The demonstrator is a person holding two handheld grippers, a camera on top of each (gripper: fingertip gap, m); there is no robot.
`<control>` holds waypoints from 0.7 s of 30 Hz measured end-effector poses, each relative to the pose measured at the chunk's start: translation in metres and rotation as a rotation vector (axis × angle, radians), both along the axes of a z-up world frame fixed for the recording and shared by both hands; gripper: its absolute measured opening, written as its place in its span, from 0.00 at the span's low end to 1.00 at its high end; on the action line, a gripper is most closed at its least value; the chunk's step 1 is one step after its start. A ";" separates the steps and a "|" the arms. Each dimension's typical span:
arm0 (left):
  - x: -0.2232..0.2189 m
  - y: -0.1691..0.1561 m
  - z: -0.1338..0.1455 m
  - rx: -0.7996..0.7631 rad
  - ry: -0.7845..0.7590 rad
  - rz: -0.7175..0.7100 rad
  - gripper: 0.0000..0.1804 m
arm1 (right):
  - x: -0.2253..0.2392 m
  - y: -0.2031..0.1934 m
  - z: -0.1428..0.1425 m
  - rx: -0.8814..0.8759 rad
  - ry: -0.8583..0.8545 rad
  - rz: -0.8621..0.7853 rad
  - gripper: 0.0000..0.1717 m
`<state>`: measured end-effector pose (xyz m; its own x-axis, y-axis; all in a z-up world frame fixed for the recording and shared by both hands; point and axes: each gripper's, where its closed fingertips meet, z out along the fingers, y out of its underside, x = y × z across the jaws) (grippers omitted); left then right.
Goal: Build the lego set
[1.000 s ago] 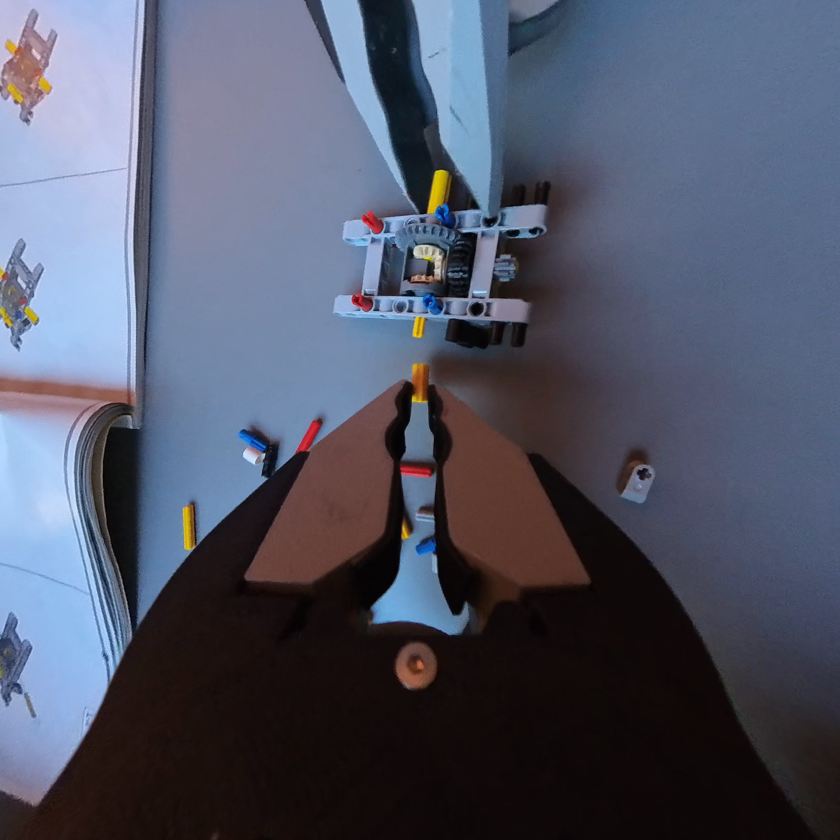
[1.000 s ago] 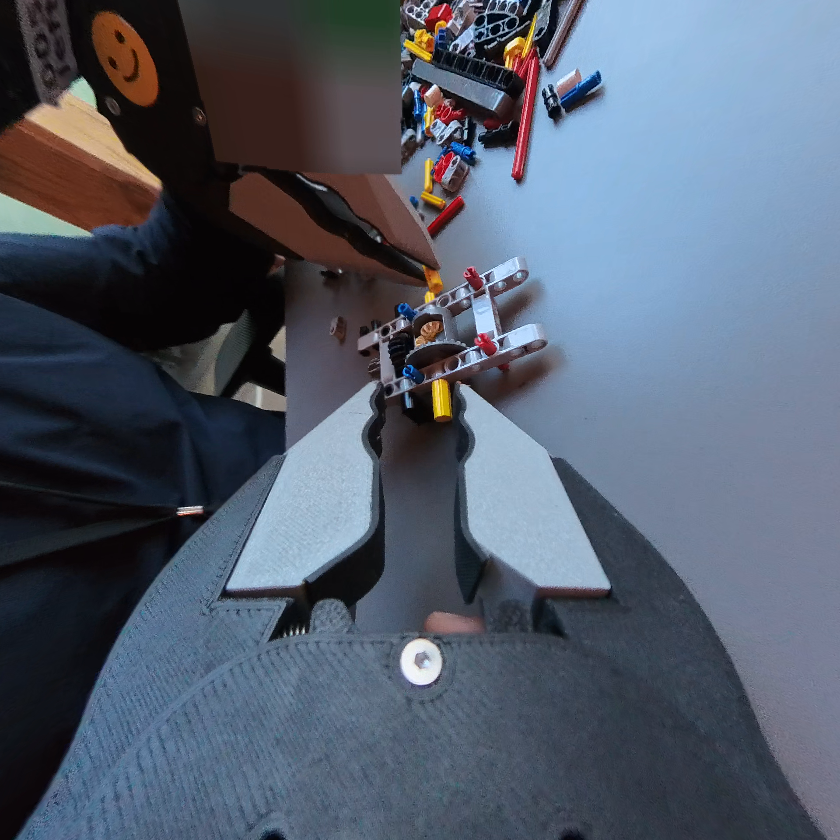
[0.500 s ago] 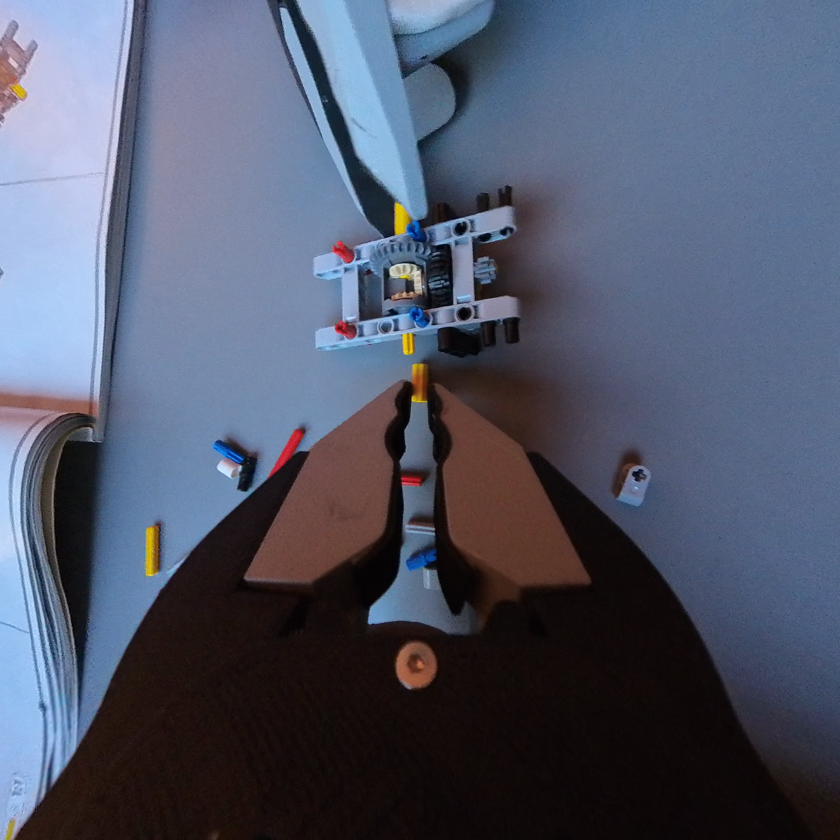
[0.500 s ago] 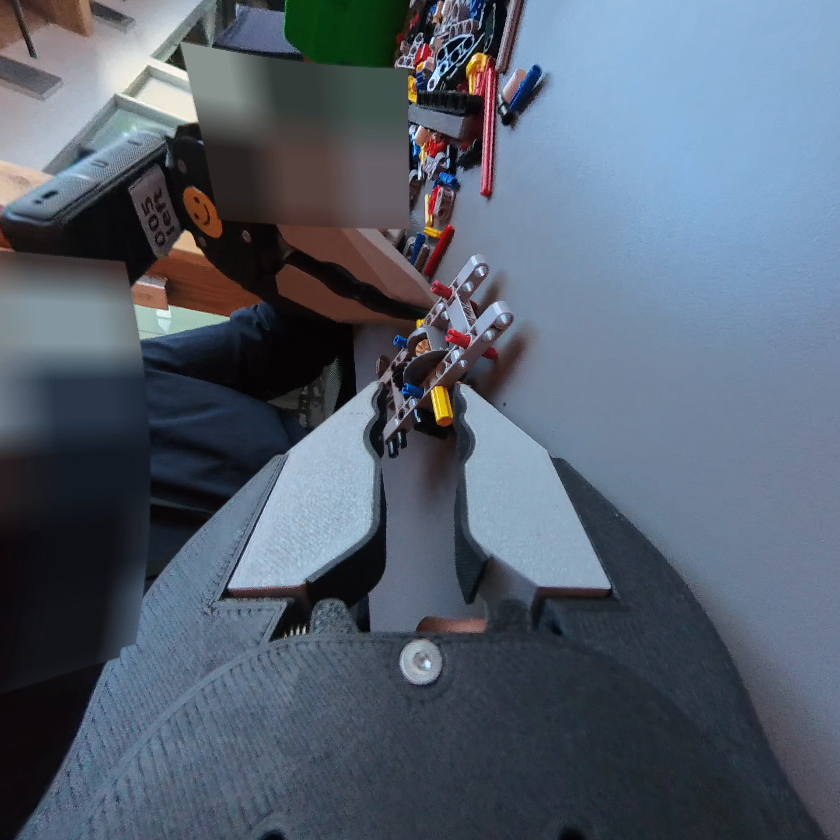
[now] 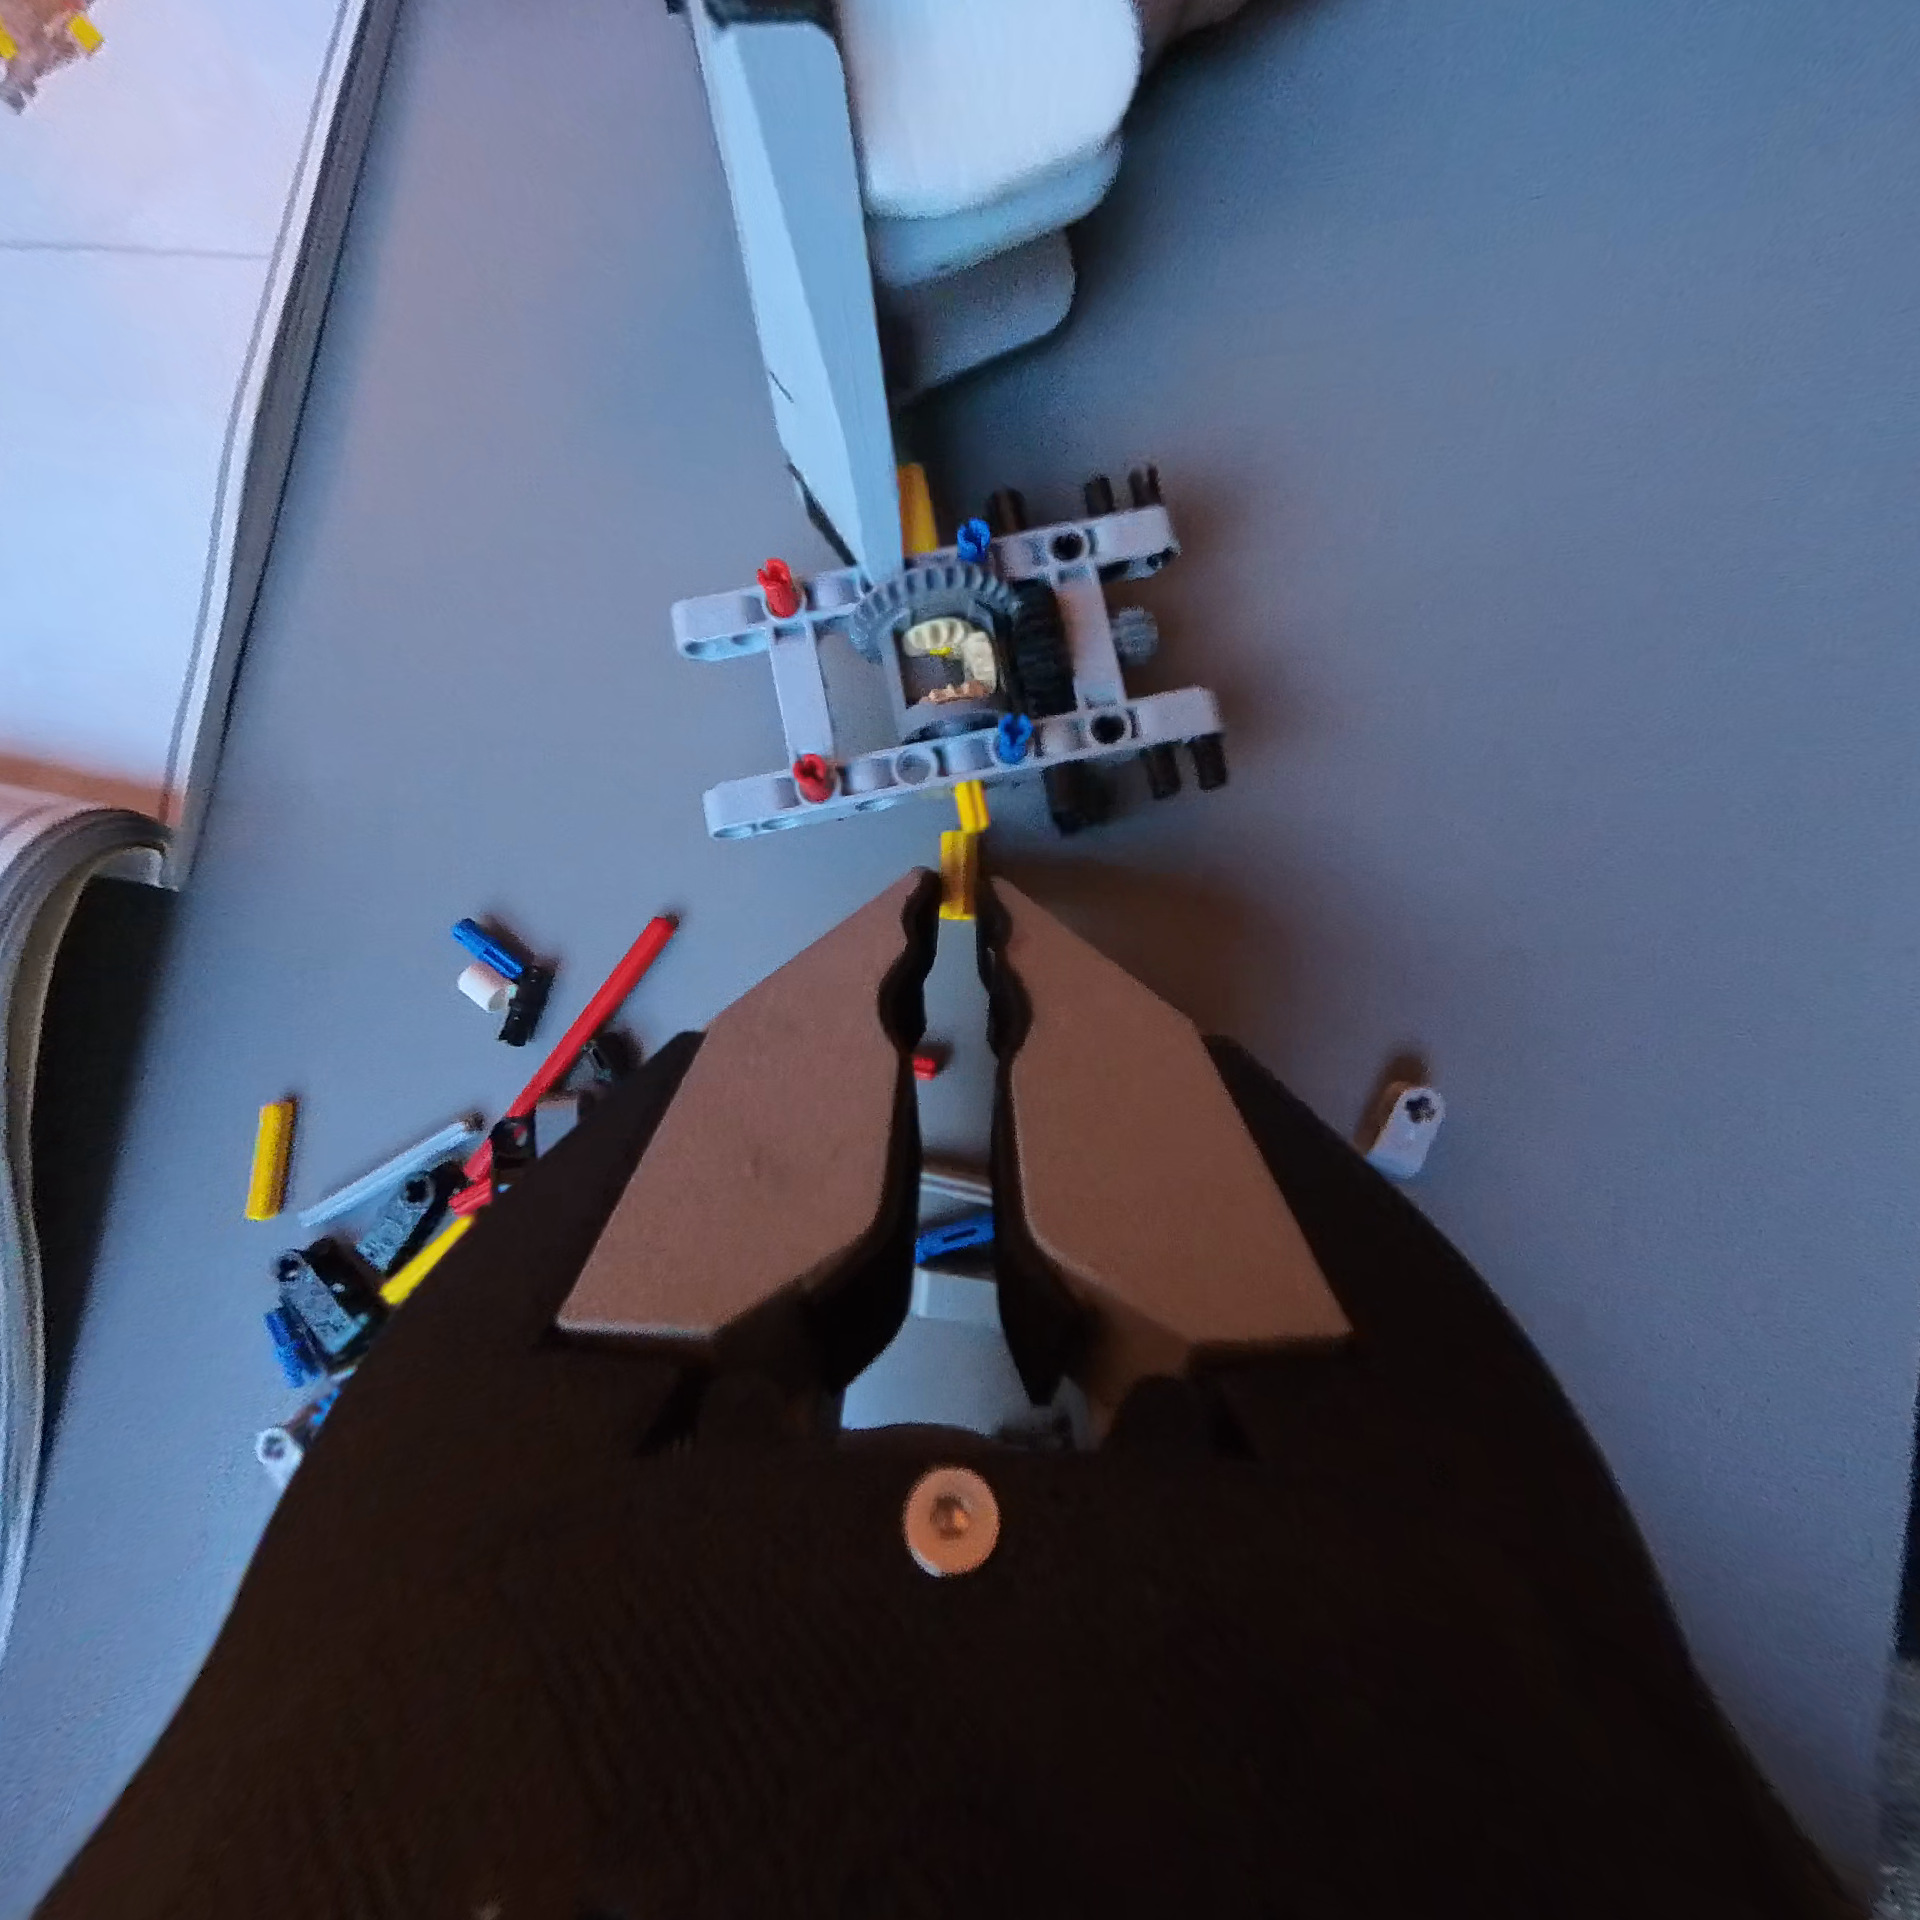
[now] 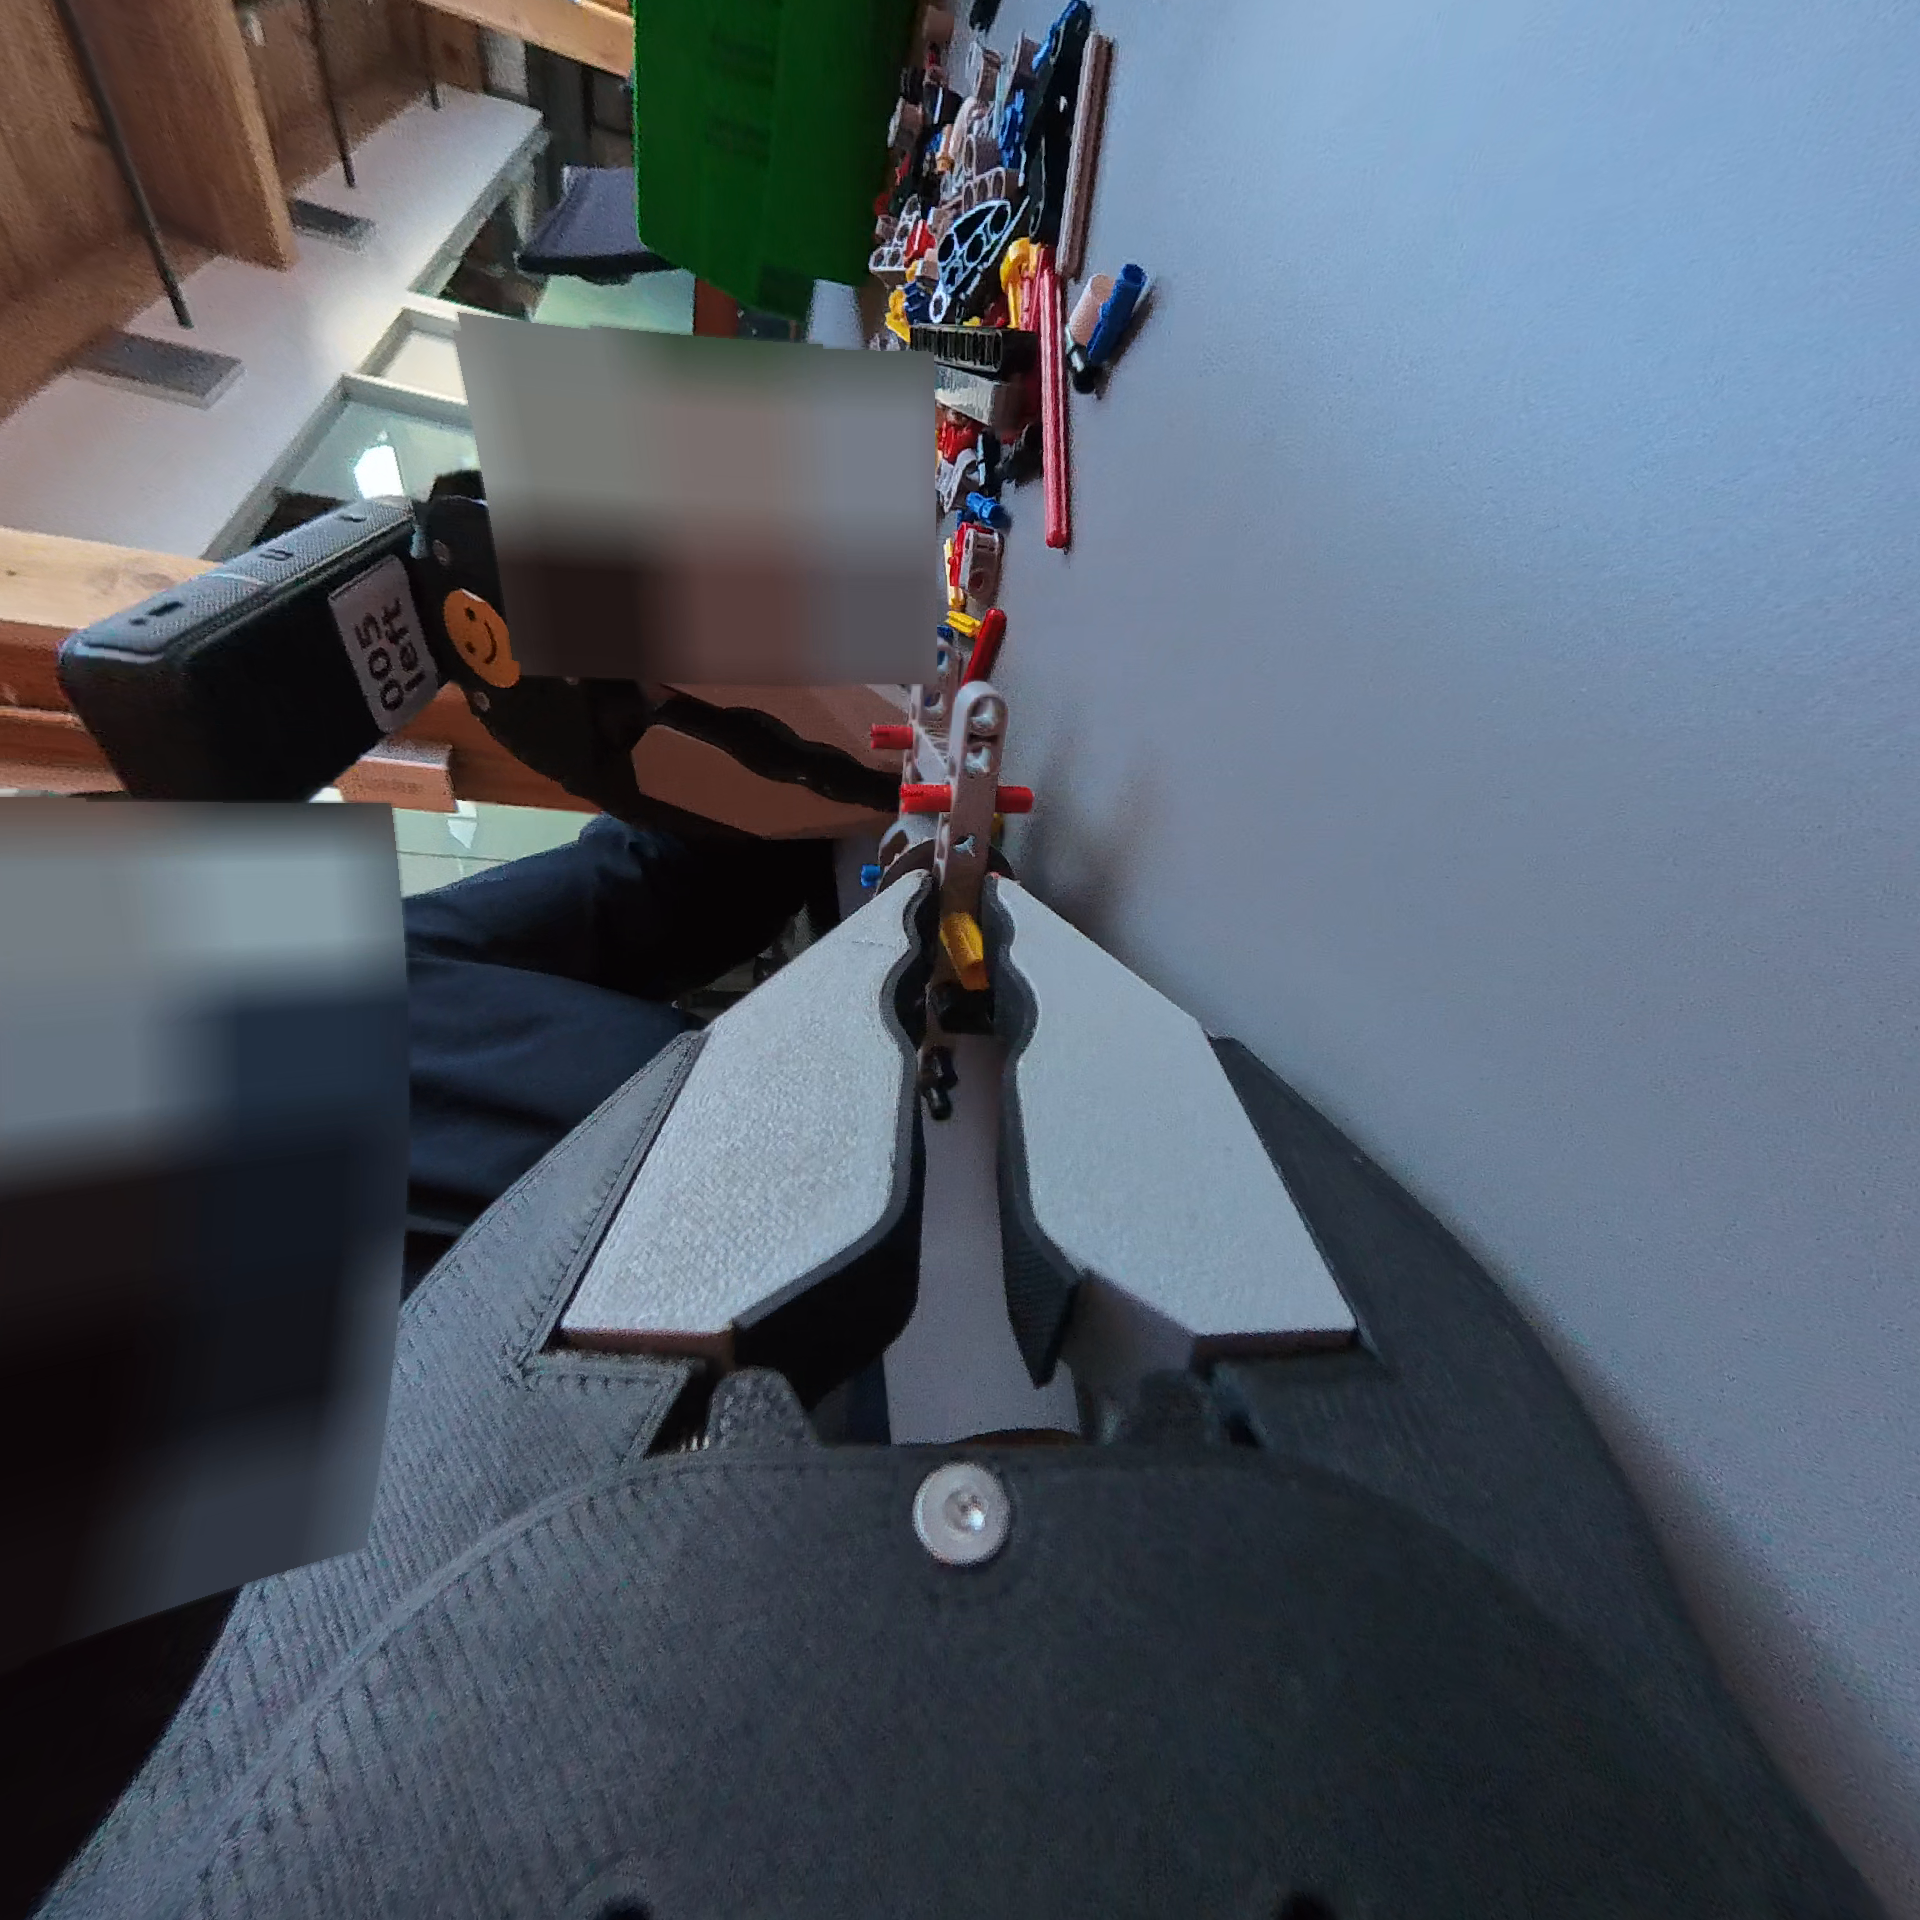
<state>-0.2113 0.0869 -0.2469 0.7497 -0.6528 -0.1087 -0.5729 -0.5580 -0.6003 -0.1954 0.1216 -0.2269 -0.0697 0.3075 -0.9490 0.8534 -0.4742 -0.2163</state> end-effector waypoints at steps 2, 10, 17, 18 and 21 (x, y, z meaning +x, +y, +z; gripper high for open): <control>0.000 0.000 0.000 0.001 0.014 0.021 0.02 | 0.001 -0.001 0.001 0.001 0.008 0.006 0.03; -0.004 -0.003 0.001 0.104 0.089 0.086 0.03 | 0.006 -0.001 0.004 0.086 0.096 -0.027 0.03; -0.005 -0.005 0.006 0.181 0.236 0.108 0.03 | 0.005 0.006 0.005 0.159 0.135 -0.081 0.03; -0.006 -0.003 0.008 0.194 0.240 0.116 0.03 | 0.005 0.006 0.005 0.167 0.139 -0.078 0.02; -0.011 0.003 0.016 0.226 0.239 0.146 0.03 | 0.004 0.006 0.005 0.201 0.144 -0.081 0.02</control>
